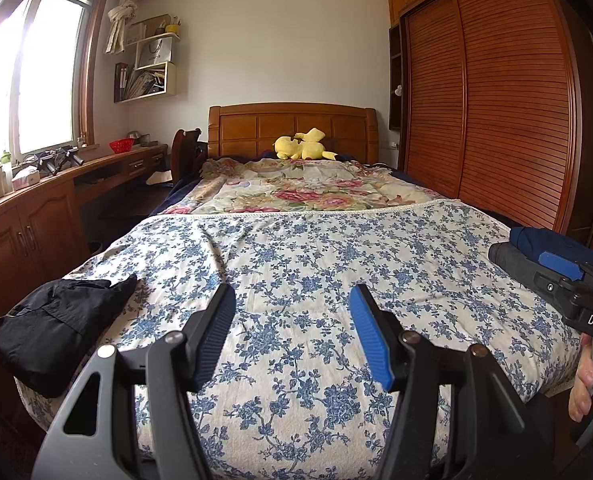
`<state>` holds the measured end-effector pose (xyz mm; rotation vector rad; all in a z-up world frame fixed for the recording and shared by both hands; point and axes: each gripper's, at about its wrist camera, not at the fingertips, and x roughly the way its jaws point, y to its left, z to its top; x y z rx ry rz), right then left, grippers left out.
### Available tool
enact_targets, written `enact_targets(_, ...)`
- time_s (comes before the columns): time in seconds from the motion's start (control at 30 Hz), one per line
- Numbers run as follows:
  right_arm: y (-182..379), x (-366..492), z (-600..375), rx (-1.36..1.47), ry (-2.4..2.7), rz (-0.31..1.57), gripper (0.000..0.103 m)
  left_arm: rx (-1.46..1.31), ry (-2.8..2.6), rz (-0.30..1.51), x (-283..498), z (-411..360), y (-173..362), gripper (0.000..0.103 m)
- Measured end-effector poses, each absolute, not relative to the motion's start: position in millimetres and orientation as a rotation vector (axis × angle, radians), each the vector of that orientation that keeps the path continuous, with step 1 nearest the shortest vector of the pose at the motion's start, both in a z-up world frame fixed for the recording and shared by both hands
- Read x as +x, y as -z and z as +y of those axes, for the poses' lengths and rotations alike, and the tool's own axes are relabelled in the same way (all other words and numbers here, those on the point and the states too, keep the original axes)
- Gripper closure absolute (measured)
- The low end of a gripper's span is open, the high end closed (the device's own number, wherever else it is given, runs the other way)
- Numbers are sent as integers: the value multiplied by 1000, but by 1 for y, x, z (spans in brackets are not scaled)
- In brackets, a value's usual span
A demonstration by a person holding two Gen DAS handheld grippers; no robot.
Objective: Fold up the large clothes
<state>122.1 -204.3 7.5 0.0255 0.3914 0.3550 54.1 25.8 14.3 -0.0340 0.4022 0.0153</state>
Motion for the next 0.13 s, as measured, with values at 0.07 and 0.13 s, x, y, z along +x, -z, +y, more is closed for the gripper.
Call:
enact_targets(0.07,-7,122,-204,25,-355,390,24,-34,-14,403,54,26,-14,44)
enact_targets(0.13,-7,122,-204,27,-355,391,24,-35,-13,404,54,26,-14,44)
